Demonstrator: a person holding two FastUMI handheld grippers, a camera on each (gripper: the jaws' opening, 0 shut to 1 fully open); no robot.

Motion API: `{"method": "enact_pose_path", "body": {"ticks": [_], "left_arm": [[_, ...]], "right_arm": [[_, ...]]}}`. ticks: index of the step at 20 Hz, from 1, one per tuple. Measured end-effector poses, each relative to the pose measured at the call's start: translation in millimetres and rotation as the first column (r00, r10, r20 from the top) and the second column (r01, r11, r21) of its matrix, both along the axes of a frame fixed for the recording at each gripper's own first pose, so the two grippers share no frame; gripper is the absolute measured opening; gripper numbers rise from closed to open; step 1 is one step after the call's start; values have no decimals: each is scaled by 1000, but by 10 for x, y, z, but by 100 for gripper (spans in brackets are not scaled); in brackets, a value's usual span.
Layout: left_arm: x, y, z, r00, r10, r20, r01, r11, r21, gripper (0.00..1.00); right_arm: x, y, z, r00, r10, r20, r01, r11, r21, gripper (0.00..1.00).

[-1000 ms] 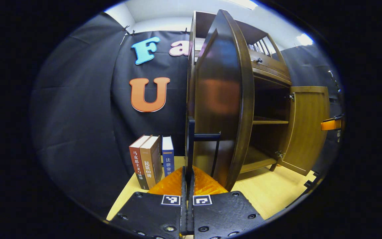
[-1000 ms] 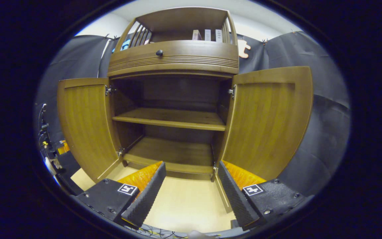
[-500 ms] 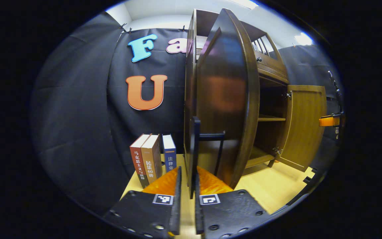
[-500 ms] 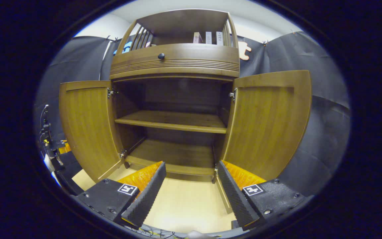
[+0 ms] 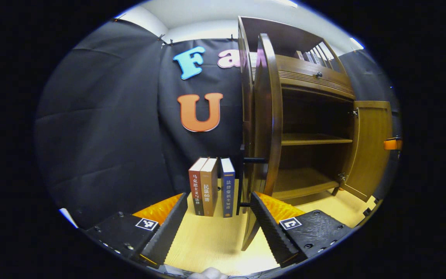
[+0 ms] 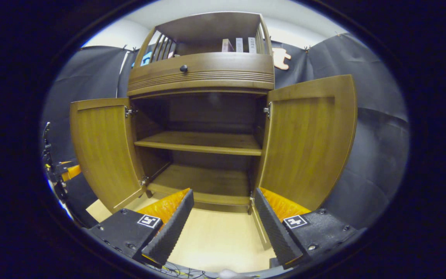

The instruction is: Open the right door of the double-door shoe cabinet with the right hand, and open the left door with the left hand.

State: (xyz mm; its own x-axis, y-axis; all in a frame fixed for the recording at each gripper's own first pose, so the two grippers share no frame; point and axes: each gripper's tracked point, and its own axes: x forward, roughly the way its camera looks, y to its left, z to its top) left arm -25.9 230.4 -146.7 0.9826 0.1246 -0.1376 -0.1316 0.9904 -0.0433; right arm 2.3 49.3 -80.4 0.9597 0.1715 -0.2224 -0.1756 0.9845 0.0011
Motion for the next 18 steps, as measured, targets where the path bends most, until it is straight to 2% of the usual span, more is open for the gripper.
{"method": "enact_pose_path", "body": {"ticks": [2,3,4,6,7,8,9,10,12,13,15,16,17,18], "left_arm": [[-174,-170,144,999,41,15,-41,999,16,100],[-252,-301,212,999,49,16,-49,998,25,95],[-313,-405,277,998,63,15,-63,998,32,84],[-411,-645,475,996,80,32,-81,996,41,84],[-446,-806,572,996,87,37,-88,995,36,95],[-436,-961,660,995,85,50,-87,996,30,84],[-450,-1109,738,995,85,52,-86,996,19,100],[-452,-1272,804,995,78,61,-79,997,7,87],[-423,-1532,887,996,67,63,-67,998,10,87],[-398,-1656,920,997,54,61,-55,998,5,95],[-340,-1913,955,998,26,53,-25,1000,-18,95],[-322,-2017,973,998,16,57,-15,1000,-22,89],[-307,-2099,978,998,8,55,-7,1000,-15,95],[-300,-2136,982,999,7,45,-7,1000,-6,95]], "right_arm": [[8,-36,8,1000,21,-1,-21,1000,4,100],[14,-62,21,1000,29,2,-29,1000,4,100],[21,-90,27,999,37,6,-37,999,3,100],[7,-129,50,998,60,12,-60,998,5,100],[-1,-157,71,998,67,18,-67,998,7,100],[-16,-192,94,997,71,23,-71,997,9,100],[-22,-214,114,997,76,28,-77,997,14,100],[-45,-239,127,996,82,31,-83,996,17,100],[-75,-316,152,996,76,38,-77,997,21,100],[-87,-345,174,996,73,47,-74,997,25,100],[-119,-346,194,995,81,60,-83,996,20,100],[-134,-338,202,994,89,65,-91,996,15,100],[-145,-324,215,993,98,70,-99,995,13,100],[-153,-314,230,992,106,74,-107,994,13,100]]}}
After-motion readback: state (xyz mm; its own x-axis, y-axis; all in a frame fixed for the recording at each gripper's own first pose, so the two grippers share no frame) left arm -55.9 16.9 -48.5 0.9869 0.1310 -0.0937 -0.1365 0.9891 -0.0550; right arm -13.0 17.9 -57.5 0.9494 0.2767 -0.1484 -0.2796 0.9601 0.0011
